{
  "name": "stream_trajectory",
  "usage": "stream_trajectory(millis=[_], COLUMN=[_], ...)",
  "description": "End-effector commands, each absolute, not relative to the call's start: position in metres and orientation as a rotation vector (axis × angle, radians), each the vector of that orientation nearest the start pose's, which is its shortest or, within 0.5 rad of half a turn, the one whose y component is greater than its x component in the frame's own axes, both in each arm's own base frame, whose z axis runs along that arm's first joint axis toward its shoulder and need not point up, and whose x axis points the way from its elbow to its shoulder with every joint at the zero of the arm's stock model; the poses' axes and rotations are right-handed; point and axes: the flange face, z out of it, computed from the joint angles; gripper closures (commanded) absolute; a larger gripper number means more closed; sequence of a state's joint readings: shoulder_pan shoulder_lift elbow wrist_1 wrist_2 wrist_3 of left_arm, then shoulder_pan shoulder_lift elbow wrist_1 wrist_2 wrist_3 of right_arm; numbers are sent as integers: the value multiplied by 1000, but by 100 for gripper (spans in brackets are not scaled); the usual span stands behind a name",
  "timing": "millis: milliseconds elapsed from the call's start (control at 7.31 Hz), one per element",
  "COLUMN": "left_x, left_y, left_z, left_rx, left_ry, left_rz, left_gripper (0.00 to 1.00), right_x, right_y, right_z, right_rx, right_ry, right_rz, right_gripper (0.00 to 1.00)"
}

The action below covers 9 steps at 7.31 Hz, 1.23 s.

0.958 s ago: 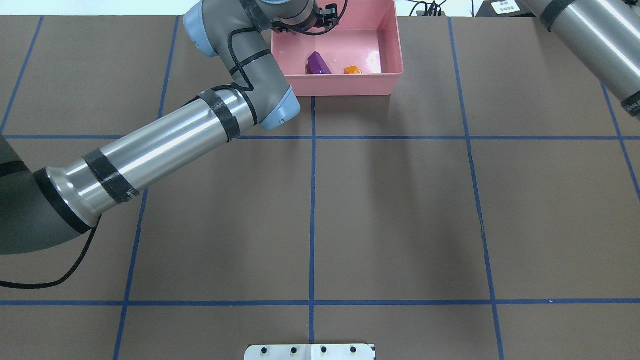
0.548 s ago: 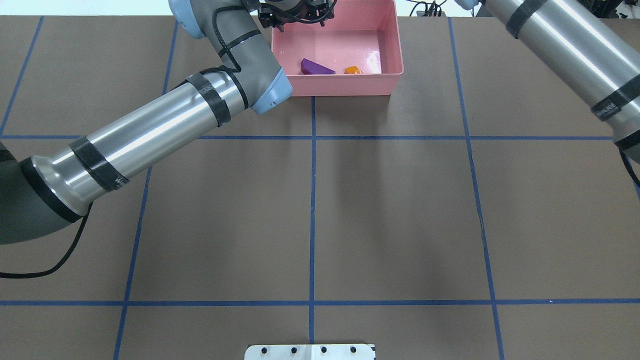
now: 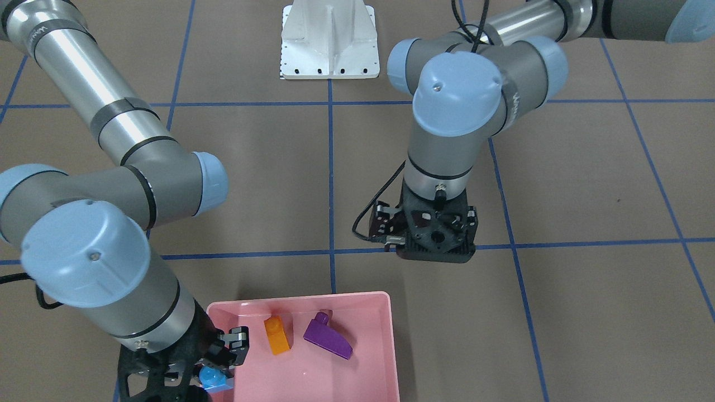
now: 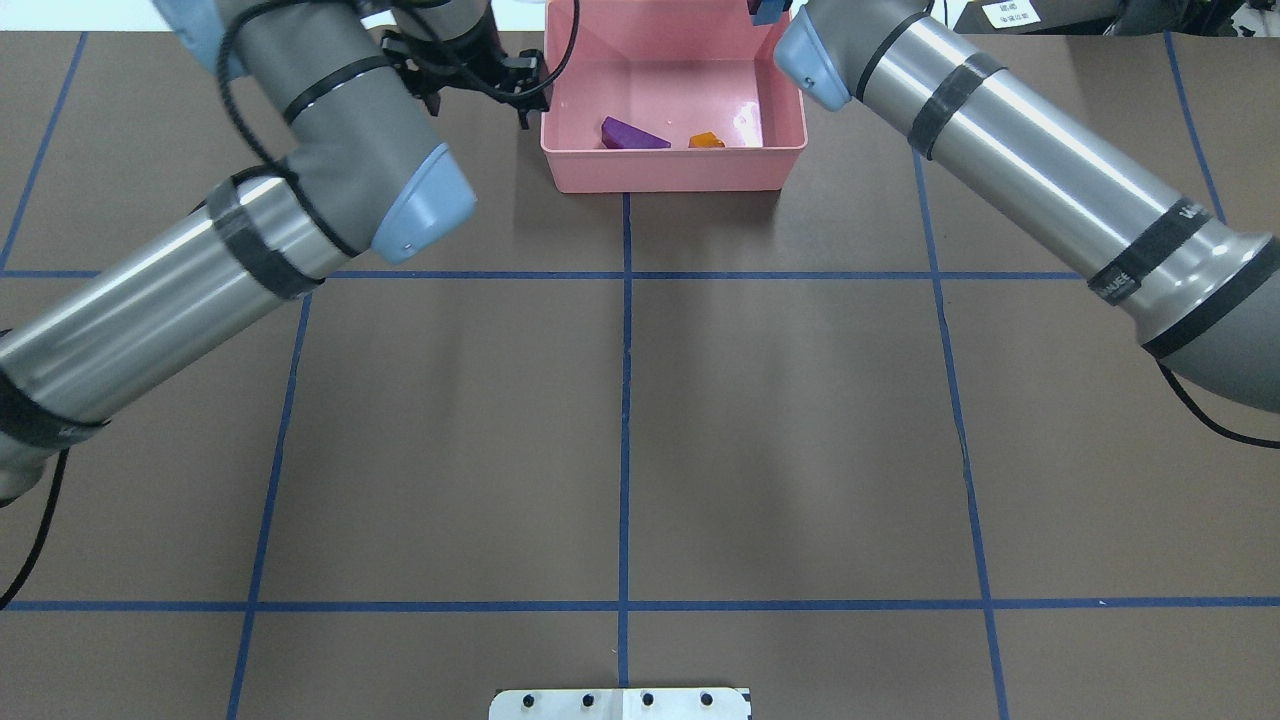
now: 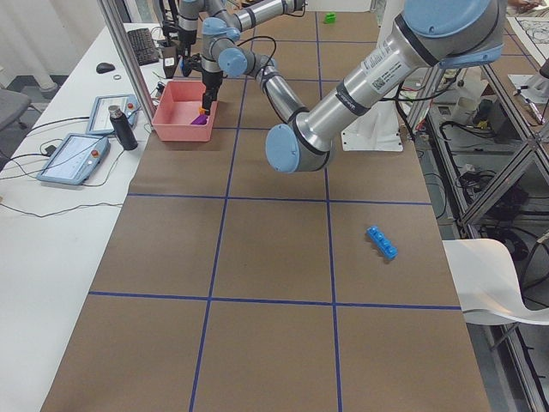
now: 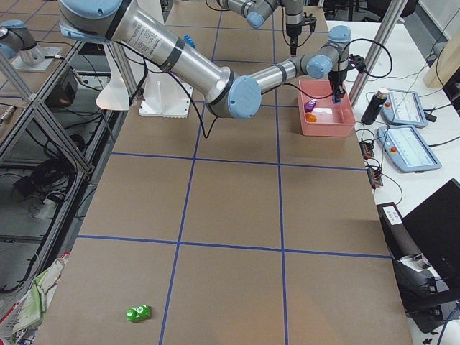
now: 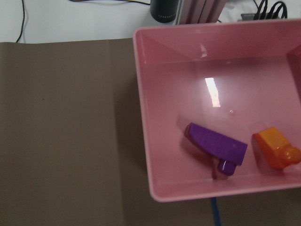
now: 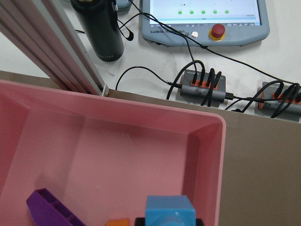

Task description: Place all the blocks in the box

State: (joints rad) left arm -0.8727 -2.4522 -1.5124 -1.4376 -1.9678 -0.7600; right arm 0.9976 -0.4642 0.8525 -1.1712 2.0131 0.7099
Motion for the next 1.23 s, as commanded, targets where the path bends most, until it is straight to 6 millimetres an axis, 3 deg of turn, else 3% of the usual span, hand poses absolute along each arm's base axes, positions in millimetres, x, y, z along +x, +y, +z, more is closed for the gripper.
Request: stream_trajectory(millis=[0, 274, 411, 548, 821, 958, 1095], left_x=[337, 308, 286, 269, 261, 260, 267], left_y=[-547, -498, -469, -444, -378, -352, -329], left_z=[225, 274, 301, 323, 364, 377, 397], left_rx=[219, 98, 84, 80, 71, 71, 46], left_ry=[653, 649, 640, 630, 630, 642, 638], left_rz=[219, 297, 312, 365, 499, 541, 592], left_gripper=[1, 1, 1, 1, 0, 0, 0], right_x=[-436, -452, -454, -454, -442, -413, -383], right_y=[-780, -771, -770, -770, -770, -761, -736], right_z=[220, 226, 226, 225, 213, 210, 206], right_rx=[405, 410, 407, 408, 389, 316, 270], right_ry=[-798, -801, -802, -803, -847, -864, -830], right_rz=[-41, -41, -27, -27, -26, -20, -5], right_gripper=[100, 100, 63, 1, 0, 0, 0])
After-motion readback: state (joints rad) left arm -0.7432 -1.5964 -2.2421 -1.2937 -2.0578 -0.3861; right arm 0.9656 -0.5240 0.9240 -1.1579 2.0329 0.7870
